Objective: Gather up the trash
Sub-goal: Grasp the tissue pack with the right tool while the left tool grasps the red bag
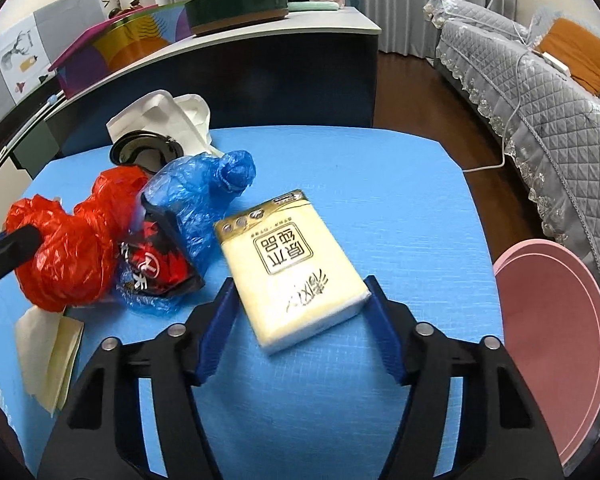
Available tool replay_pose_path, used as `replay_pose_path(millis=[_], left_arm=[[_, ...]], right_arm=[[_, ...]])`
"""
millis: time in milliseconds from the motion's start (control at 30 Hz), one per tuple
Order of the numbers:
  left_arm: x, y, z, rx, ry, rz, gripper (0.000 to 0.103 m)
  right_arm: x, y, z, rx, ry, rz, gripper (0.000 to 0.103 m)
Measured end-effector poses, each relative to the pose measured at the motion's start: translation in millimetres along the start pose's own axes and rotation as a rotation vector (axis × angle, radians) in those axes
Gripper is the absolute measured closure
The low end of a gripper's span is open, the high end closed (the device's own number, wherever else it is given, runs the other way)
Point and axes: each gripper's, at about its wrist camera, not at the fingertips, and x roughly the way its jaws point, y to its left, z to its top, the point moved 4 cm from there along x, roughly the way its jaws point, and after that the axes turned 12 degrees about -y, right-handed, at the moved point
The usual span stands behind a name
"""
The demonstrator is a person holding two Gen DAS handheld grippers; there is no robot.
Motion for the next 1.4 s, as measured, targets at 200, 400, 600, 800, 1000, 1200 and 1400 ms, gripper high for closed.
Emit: replay_pose_path(millis=[200,400,600,800,1000,1200,1400], left_arm=[[-6,-1,4,0.011,-0.015,0.003,0.064],[-17,-1,7,0.032,-0.042,0.015,0.068],[-32,-3,12,0.042,-0.076,0.017,0.069],[-50,-6,16,0.052,-0.110,0.011,0.070],[-67,-9,20,0.053,-0.138,-0.001,0.070],[-78,-20,20,0.064,-0.158,-0.020,0.070],[-86,-28,21,0.070,-0.172,-0.040,0.070]], right_arm=[[-15,-4,5,0.014,-0.033,-0.010,0.045],[-39,-7,10,0.038,-0.077,-0.023,0.047],[-65,-6,14,0.023,-0.124,-0.042,0.048],[-97,-8,18,0.011,-0.164,-0.064,0.048],[-131,-13,28,-0.001,-0.207,-0.081,0.048],[-161,-23,34,0.005,-0.230,-0.097,0.048],[-193,-32,45,-0.022,-0.272,-0.115,0.048]])
